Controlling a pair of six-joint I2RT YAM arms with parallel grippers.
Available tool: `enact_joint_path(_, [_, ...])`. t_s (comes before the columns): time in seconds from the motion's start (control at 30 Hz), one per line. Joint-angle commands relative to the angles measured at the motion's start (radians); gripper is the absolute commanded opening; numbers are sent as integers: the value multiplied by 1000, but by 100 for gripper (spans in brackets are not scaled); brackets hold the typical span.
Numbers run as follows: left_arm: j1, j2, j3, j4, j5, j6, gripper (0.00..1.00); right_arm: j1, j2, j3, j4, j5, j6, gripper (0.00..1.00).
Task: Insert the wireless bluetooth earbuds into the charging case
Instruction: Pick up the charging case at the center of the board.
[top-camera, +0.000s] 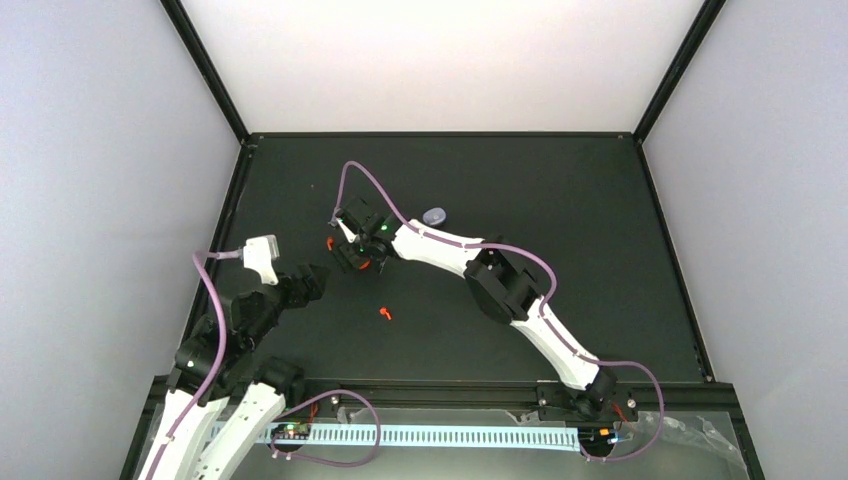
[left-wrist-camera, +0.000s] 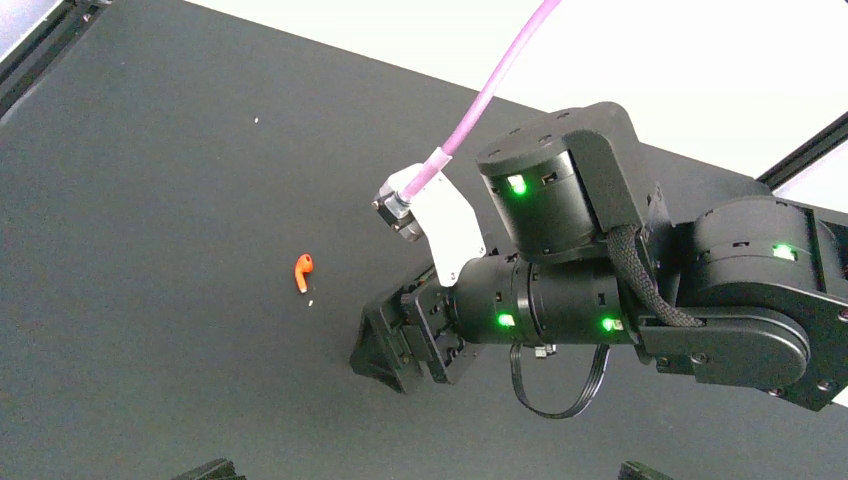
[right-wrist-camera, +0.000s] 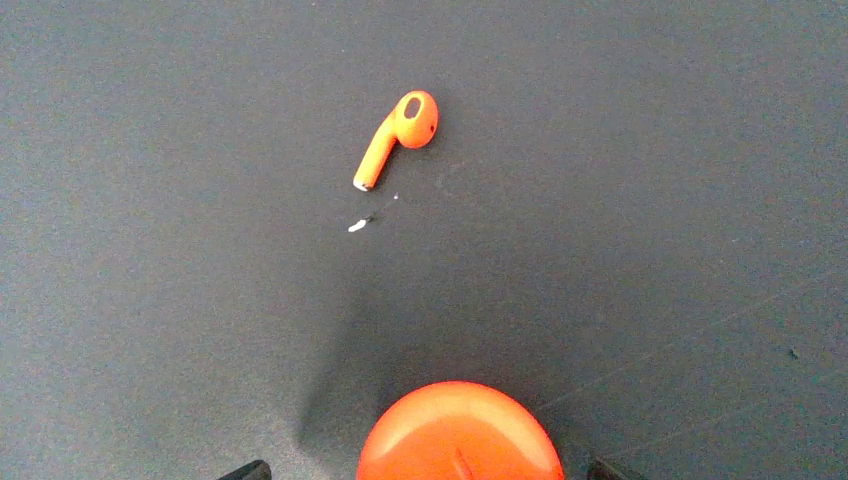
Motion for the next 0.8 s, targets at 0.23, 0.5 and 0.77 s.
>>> enact_joint_path(0.23, [0, -17, 3, -6, -6, 4, 99, 42, -45, -78, 7, -34, -44, 78])
enact_joint_path(0.5, [0, -19, -1, -1, -1, 4, 99, 47, -57, -80, 2, 5, -61, 72])
enact_joint_path(0.77, [0, -19, -2, -1, -1, 4, 99, 46, -10, -28, -23, 57, -114, 72])
